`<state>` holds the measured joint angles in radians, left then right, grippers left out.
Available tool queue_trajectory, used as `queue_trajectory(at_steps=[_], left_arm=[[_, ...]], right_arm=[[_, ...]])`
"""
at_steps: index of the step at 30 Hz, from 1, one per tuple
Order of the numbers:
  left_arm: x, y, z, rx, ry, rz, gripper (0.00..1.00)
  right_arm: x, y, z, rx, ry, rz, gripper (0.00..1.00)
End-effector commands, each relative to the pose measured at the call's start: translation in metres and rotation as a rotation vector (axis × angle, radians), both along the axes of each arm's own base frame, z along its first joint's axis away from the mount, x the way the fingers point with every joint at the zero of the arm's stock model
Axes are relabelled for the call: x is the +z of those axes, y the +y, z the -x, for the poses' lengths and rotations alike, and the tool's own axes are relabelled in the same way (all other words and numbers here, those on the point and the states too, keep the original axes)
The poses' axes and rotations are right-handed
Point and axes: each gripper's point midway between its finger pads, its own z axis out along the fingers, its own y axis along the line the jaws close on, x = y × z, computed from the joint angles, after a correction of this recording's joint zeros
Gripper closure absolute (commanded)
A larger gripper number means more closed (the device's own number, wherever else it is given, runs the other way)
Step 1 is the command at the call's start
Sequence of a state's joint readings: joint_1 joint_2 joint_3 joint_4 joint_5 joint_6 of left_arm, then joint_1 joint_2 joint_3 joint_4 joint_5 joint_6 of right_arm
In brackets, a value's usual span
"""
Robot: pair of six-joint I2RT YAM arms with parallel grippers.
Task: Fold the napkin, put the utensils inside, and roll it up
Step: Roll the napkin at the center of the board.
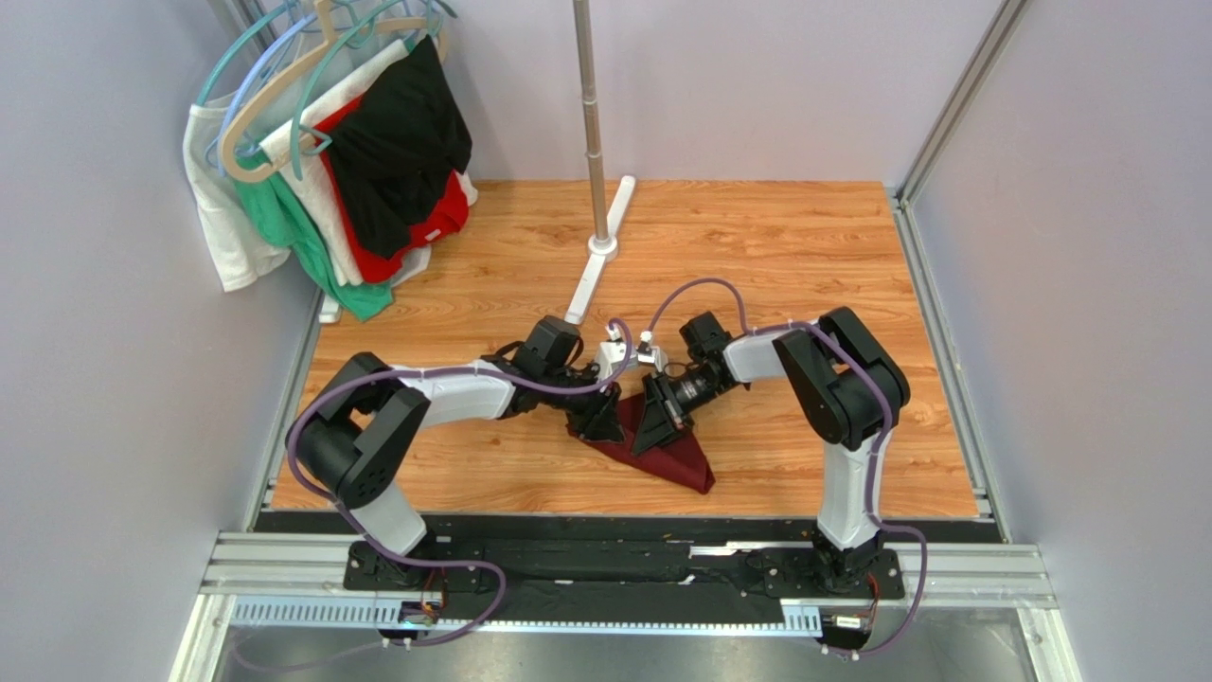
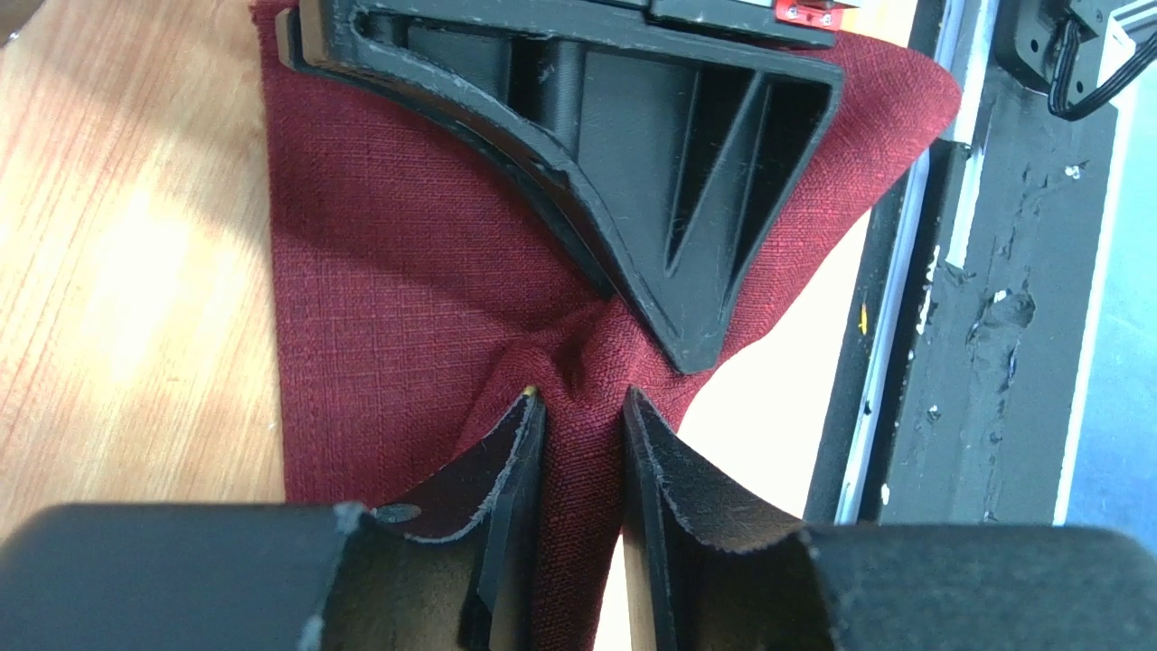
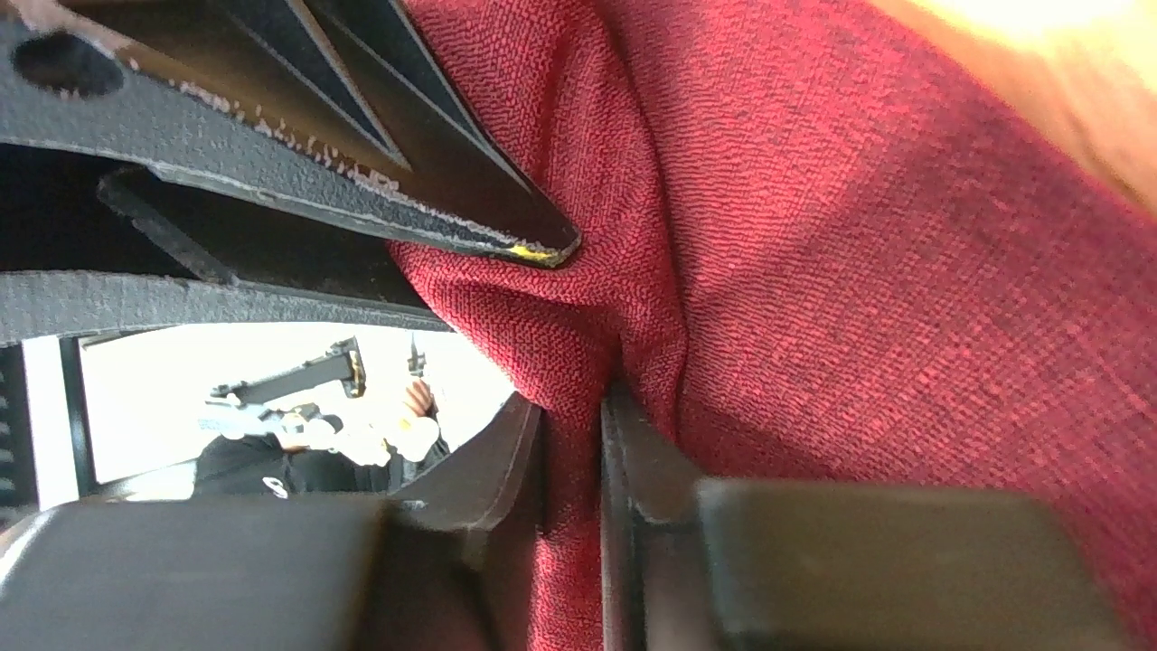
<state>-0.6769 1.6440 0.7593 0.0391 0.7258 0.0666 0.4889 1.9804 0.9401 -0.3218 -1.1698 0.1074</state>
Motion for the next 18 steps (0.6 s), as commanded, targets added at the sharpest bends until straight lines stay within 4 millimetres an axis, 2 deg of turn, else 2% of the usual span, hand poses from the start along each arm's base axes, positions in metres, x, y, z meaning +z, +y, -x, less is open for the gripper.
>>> queue_trajectory(at_steps=[1, 2, 7, 10, 11, 12, 14, 17, 18], left_arm=[[-0.012, 0.003, 0.002, -0.009, 0.026, -0.054, 0.7], [-0.014, 0.003, 0.002, -0.008, 0.034, -0.061, 0.7], [-0.015, 0.002, 0.001, -0.017, 0.039, -0.067, 0.72], [-0.016, 0.002, 0.0, -0.016, 0.04, -0.069, 0.72], [-0.017, 0.001, 0.001, -0.018, 0.046, -0.071, 0.72], [-0.017, 0.001, -0.001, -0.015, 0.043, -0.073, 0.72], [-0.019, 0.0, 0.0, -0.02, 0.054, -0.077, 0.72], [-0.018, -0.001, -0.001, -0.018, 0.065, -0.077, 0.71], [-0.019, -0.001, -0.001, -0.019, 0.069, -0.079, 0.71]], right_arm=[[0.008, 0.001, -0.013, -0.016, -0.085, 0.006, 0.65], [0.013, 0.0, -0.016, -0.027, -0.108, 0.012, 0.5], [0.032, -0.009, -0.03, -0.109, -0.191, 0.07, 0.33], [0.041, -0.027, -0.045, -0.22, -0.24, 0.145, 0.3], [0.038, -0.036, -0.053, -0.266, -0.263, 0.198, 0.3], [0.048, -0.045, -0.055, -0.315, -0.277, 0.227, 0.29], [0.042, -0.071, -0.065, -0.432, -0.298, 0.339, 0.29], [0.049, -0.103, -0.068, -0.585, -0.358, 0.465, 0.29], [0.051, -0.108, -0.065, -0.606, -0.372, 0.481, 0.29]])
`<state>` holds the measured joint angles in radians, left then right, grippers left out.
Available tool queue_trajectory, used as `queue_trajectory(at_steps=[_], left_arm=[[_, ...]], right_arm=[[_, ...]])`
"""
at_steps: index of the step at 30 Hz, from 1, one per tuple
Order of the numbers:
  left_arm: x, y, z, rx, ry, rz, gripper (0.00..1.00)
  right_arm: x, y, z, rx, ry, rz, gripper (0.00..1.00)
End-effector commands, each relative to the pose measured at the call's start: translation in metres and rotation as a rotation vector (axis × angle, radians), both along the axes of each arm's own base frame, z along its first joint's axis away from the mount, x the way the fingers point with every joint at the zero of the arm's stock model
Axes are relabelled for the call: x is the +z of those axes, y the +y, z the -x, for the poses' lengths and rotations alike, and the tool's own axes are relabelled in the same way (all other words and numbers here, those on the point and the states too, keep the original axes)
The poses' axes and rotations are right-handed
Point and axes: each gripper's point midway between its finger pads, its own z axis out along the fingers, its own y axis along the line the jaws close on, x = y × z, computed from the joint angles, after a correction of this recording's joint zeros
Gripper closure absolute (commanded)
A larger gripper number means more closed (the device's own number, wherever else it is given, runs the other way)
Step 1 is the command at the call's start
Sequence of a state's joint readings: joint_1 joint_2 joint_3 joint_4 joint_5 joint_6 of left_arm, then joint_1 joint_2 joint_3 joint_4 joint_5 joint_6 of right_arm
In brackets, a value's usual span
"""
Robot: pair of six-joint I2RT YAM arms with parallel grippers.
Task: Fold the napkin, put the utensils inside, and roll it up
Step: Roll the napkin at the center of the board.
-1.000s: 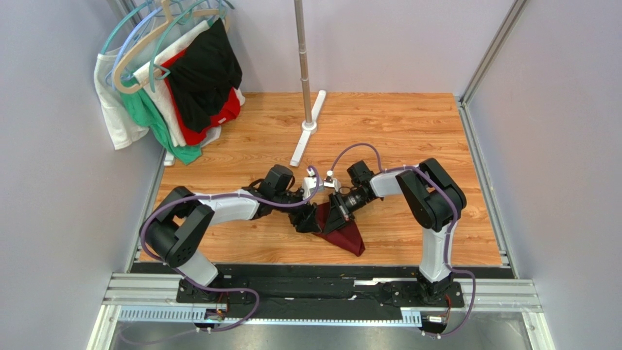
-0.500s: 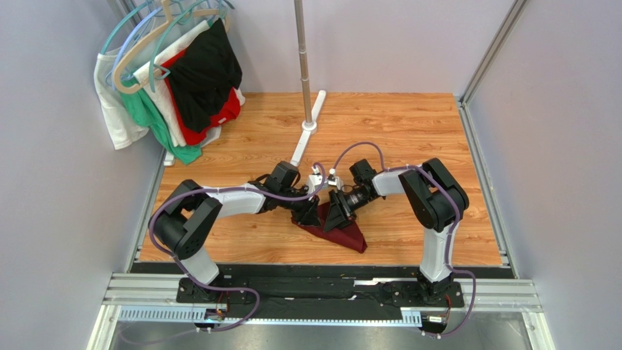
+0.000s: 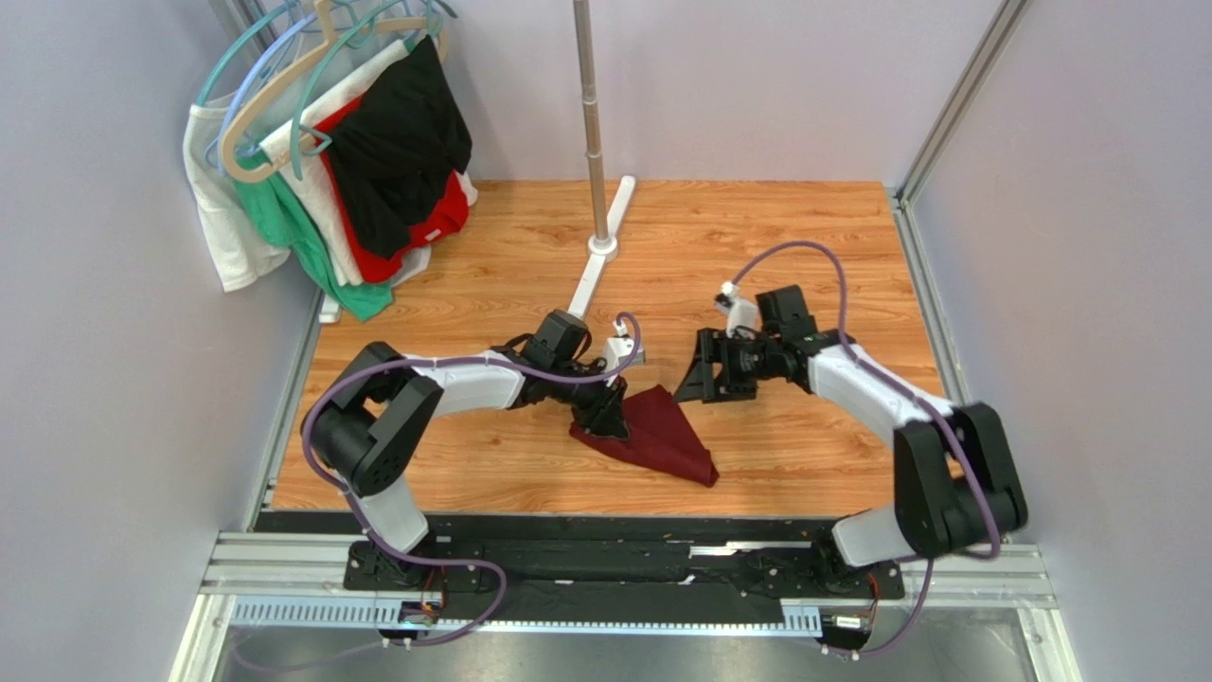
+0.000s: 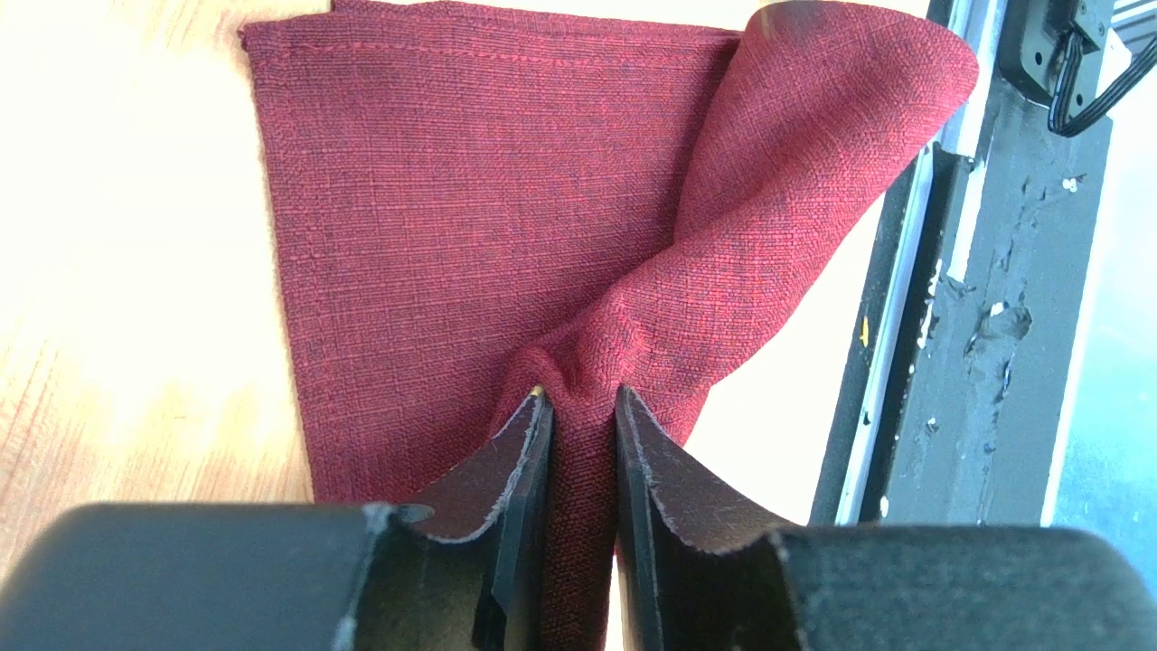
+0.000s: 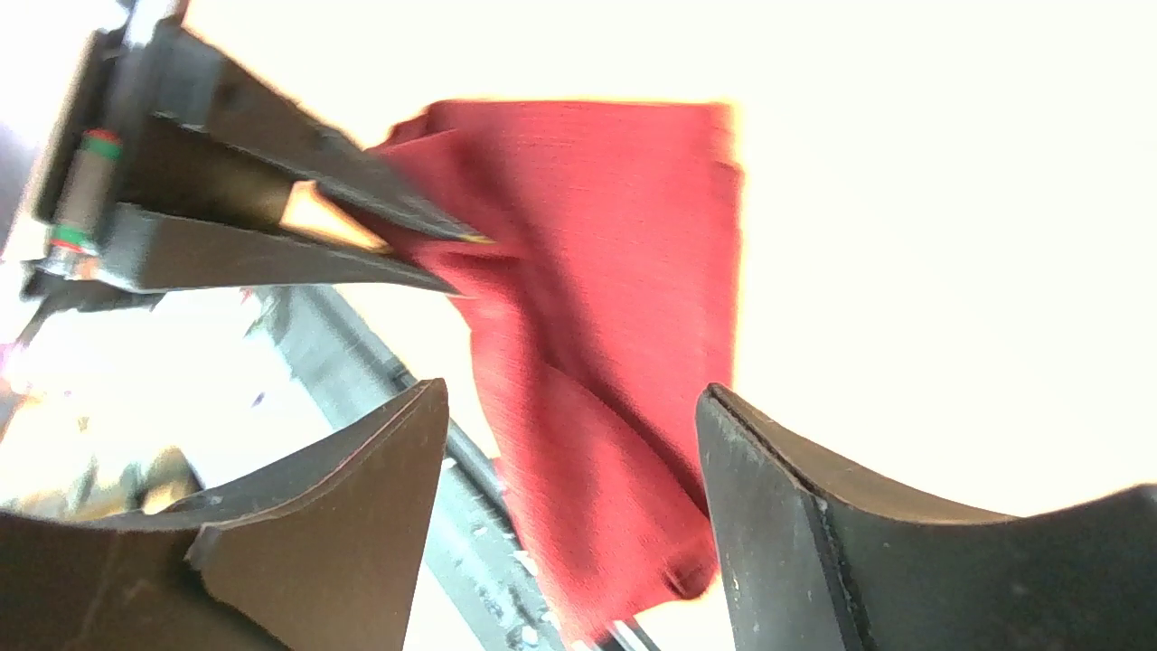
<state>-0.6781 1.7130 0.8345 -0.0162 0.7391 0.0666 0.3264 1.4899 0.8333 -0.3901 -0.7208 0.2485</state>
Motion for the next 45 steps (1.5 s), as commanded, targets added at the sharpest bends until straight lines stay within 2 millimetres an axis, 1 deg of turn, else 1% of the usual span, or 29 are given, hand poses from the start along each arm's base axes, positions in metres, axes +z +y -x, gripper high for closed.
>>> queue_trajectory(at_steps=[1, 2, 4, 5, 6, 7, 8, 9, 11, 12, 13, 14, 15, 16, 17, 18, 21, 22, 27, 31, 33, 36, 37, 39, 40, 42, 43, 44, 45], left_arm=[[-0.016, 0.007, 0.005, -0.009, 0.027, -0.063, 0.71], [-0.016, 0.006, 0.005, -0.009, 0.032, -0.064, 0.71], [-0.017, 0.006, 0.004, -0.011, 0.037, -0.068, 0.71], [-0.018, 0.006, 0.005, -0.014, 0.044, -0.07, 0.71], [-0.018, 0.006, 0.004, -0.014, 0.046, -0.071, 0.71], [-0.017, 0.006, 0.005, -0.017, 0.053, -0.072, 0.71], [-0.019, 0.007, 0.006, -0.022, 0.06, -0.076, 0.71], [-0.018, 0.006, 0.006, -0.024, 0.067, -0.081, 0.7], [-0.019, 0.007, 0.005, -0.024, 0.069, -0.09, 0.69], [-0.019, 0.008, 0.006, -0.027, 0.076, -0.095, 0.69], [-0.02, 0.008, 0.006, -0.026, 0.076, -0.099, 0.69], [-0.019, 0.008, 0.006, -0.027, 0.078, -0.1, 0.68], [-0.019, 0.008, 0.007, -0.028, 0.085, -0.102, 0.68], [-0.019, 0.009, 0.008, -0.031, 0.093, -0.103, 0.68], [-0.019, 0.008, 0.007, -0.031, 0.098, -0.104, 0.68], [-0.019, 0.009, 0.007, -0.03, 0.101, -0.104, 0.68], [-0.017, 0.007, 0.008, -0.033, 0.107, -0.098, 0.68], [-0.018, 0.008, 0.007, -0.031, 0.109, -0.099, 0.68], [-0.017, 0.009, 0.006, -0.028, 0.11, -0.1, 0.69], [-0.016, 0.009, 0.005, -0.023, 0.111, -0.099, 0.69], [-0.016, 0.009, 0.004, -0.023, 0.109, -0.096, 0.69], [-0.015, 0.009, 0.003, -0.019, 0.108, -0.096, 0.68], [-0.014, 0.01, 0.001, -0.013, 0.1, -0.099, 0.68], [-0.014, 0.01, 0.0, -0.007, 0.099, -0.095, 0.66], [-0.013, 0.01, -0.001, -0.003, 0.096, -0.094, 0.64], [-0.01, 0.01, -0.004, 0.009, 0.088, -0.082, 0.61], [-0.007, 0.009, -0.005, 0.018, 0.084, -0.075, 0.52], [-0.005, 0.008, -0.007, 0.027, 0.075, -0.068, 0.47], [-0.003, 0.008, -0.01, 0.037, 0.068, -0.063, 0.42]], right_arm=[[0.015, -0.042, -0.001, -0.254, -0.096, 0.163, 0.29], [0.013, -0.05, 0.001, -0.286, -0.127, 0.192, 0.29], [0.026, -0.054, 0.006, -0.303, -0.219, 0.198, 0.3], [0.039, -0.055, 0.01, -0.302, -0.301, 0.182, 0.3], [0.044, -0.053, 0.014, -0.288, -0.338, 0.178, 0.3], [0.048, -0.045, 0.021, -0.253, -0.376, 0.167, 0.3], [0.054, -0.042, 0.024, -0.226, -0.444, 0.16, 0.29], [0.053, -0.029, 0.035, -0.167, -0.466, 0.161, 0.29], [0.049, -0.022, 0.042, -0.113, -0.51, 0.196, 0.28], [0.045, -0.008, 0.052, -0.048, -0.521, 0.207, 0.28], [0.042, -0.003, 0.055, -0.018, -0.534, 0.218, 0.27], [0.041, 0.001, 0.054, -0.01, -0.554, 0.236, 0.27], [0.037, 0.011, 0.06, 0.042, -0.558, 0.25, 0.27], [0.035, 0.015, 0.061, 0.063, -0.565, 0.258, 0.27], [0.034, 0.018, 0.057, 0.061, -0.59, 0.274, 0.27], [0.029, 0.023, 0.06, 0.096, -0.599, 0.287, 0.26], [0.02, 0.03, 0.06, 0.134, -0.611, 0.292, 0.26], [0.011, 0.03, 0.062, 0.15, -0.599, 0.311, 0.26], [-0.002, 0.037, 0.064, 0.187, -0.595, 0.33, 0.26], [-0.011, 0.038, 0.064, 0.196, -0.574, 0.351, 0.31], [-0.019, 0.038, 0.065, 0.202, -0.557, 0.361, 0.33], [-0.03, 0.037, 0.069, 0.202, -0.509, 0.373, 0.46], [-0.032, 0.036, 0.069, 0.196, -0.501, 0.38, 0.56], [-0.037, 0.034, 0.071, 0.183, -0.472, 0.395, 0.69], [-0.039, 0.032, 0.073, 0.179, -0.46, 0.4, 0.73], [-0.042, 0.031, 0.074, 0.162, -0.431, 0.411, 0.85], [-0.044, 0.03, 0.075, 0.161, -0.417, 0.419, 0.95], [-0.045, 0.029, 0.076, 0.154, -0.405, 0.421, 1.0], [-0.046, 0.029, 0.077, 0.144, -0.392, 0.421, 1.0]])
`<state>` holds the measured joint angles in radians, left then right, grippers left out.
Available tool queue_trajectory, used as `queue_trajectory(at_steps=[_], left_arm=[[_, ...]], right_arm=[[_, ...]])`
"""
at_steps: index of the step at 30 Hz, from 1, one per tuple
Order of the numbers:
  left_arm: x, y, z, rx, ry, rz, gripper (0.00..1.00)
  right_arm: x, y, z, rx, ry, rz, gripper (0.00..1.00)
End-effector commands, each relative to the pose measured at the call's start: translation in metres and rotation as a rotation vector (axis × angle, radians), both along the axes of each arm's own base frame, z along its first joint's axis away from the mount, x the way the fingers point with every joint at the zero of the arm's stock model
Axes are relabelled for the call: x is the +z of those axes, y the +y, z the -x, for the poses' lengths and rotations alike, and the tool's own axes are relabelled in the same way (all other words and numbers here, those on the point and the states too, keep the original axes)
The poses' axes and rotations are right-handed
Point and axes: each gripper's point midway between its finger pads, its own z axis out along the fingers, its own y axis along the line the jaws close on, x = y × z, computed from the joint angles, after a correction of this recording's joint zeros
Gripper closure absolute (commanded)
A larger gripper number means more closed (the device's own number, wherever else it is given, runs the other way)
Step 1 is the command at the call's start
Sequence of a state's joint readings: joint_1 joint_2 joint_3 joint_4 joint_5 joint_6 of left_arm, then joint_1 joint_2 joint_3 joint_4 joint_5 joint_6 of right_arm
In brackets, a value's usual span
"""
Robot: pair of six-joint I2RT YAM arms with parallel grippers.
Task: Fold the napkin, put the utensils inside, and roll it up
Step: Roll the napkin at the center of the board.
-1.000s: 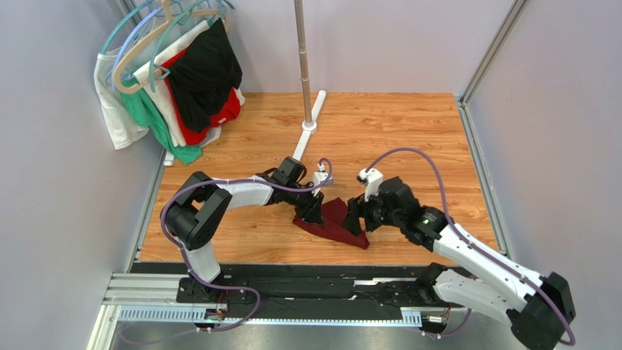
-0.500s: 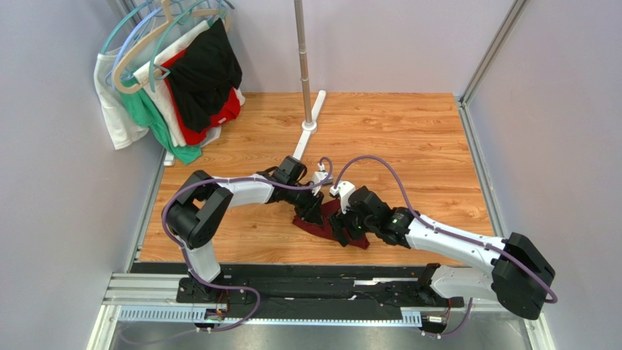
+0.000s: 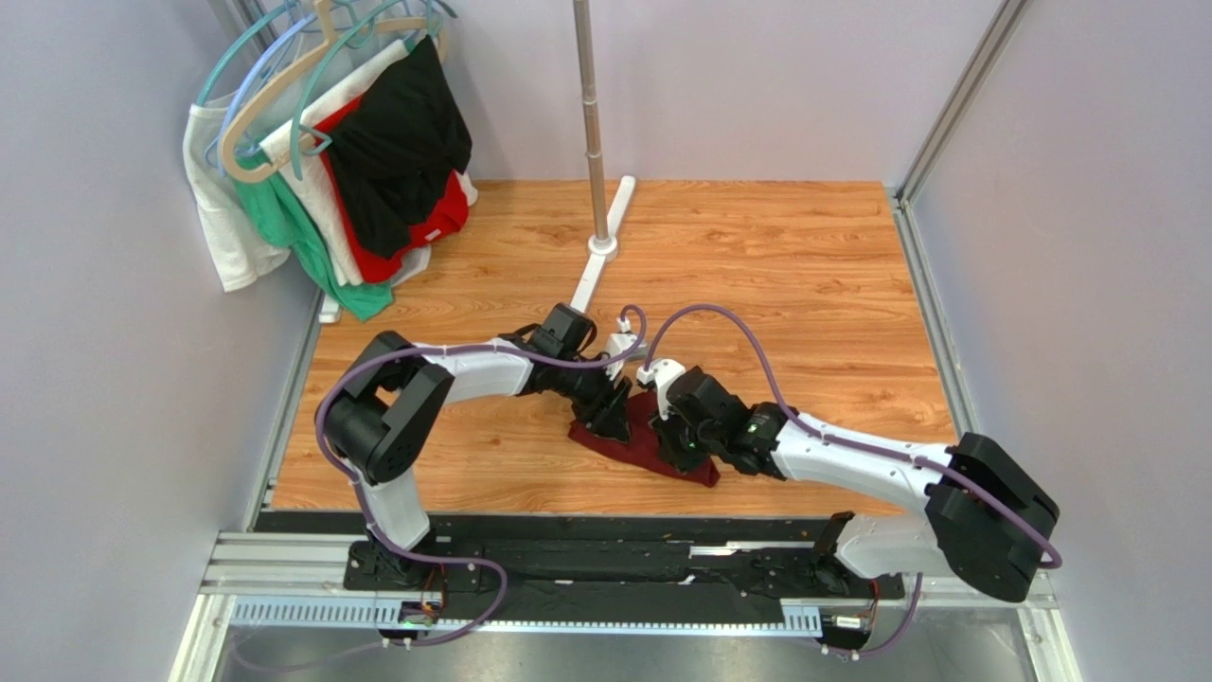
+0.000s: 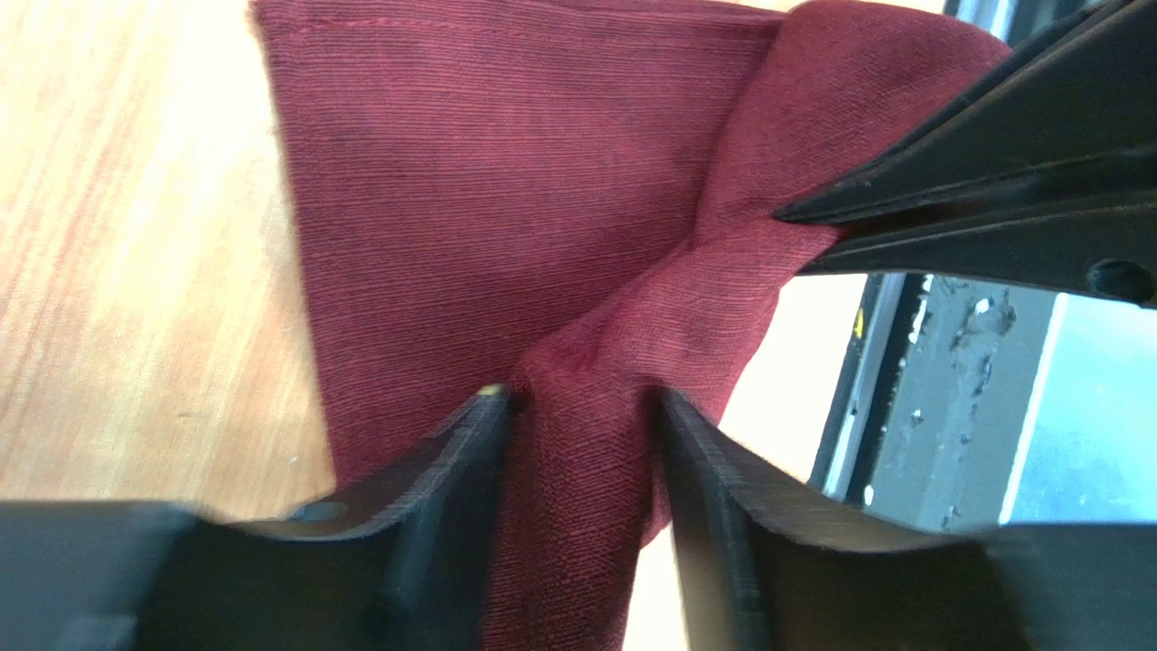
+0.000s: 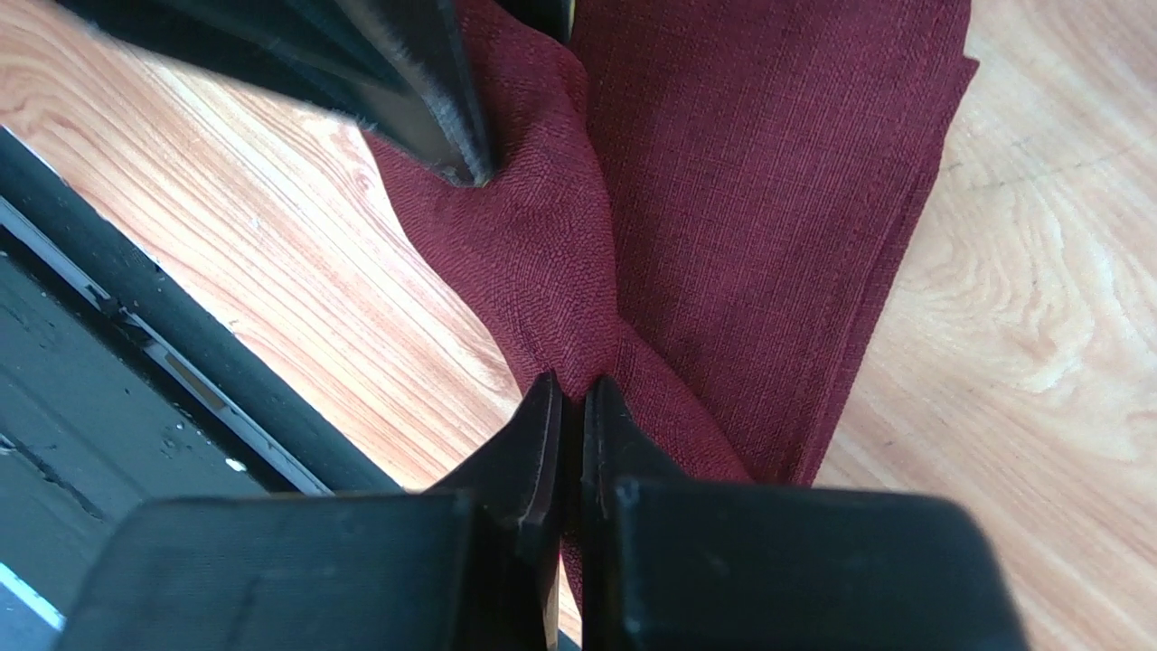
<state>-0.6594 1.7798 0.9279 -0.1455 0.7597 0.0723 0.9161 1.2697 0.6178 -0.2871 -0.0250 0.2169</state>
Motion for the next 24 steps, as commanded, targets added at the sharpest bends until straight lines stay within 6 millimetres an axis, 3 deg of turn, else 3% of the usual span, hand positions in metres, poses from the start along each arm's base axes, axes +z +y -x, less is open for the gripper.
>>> queue_trajectory(at_steps=[1, 4, 10, 16, 20, 23, 24], left_arm=[[0.006, 0.006, -0.007, 0.046, -0.026, -0.008, 0.35], [0.021, 0.008, -0.019, 0.09, -0.061, 0.019, 0.22], [0.055, 0.019, -0.037, 0.157, -0.131, 0.09, 0.11], [0.054, 0.042, -0.033, 0.274, -0.15, 0.03, 0.09], [0.058, 0.065, -0.043, 0.446, -0.237, -0.007, 0.09], [0.08, 0.08, -0.044, 0.571, -0.299, 0.031, 0.09], [0.076, 0.085, -0.04, 0.598, -0.295, 0.027, 0.09]], right_arm=[[-0.007, -0.003, 0.001, -0.063, 0.037, 0.013, 1.0], [-0.013, -0.005, 0.004, -0.081, 0.072, 0.012, 1.0], [-0.019, -0.003, 0.006, -0.076, 0.138, -0.008, 1.0], [-0.022, 0.002, 0.003, -0.061, 0.217, -0.036, 1.0], [-0.024, 0.003, -0.002, -0.07, 0.278, -0.065, 1.0], [-0.022, 0.002, -0.006, -0.079, 0.322, -0.095, 1.0], [-0.021, 0.005, -0.005, -0.07, 0.35, -0.113, 1.0]])
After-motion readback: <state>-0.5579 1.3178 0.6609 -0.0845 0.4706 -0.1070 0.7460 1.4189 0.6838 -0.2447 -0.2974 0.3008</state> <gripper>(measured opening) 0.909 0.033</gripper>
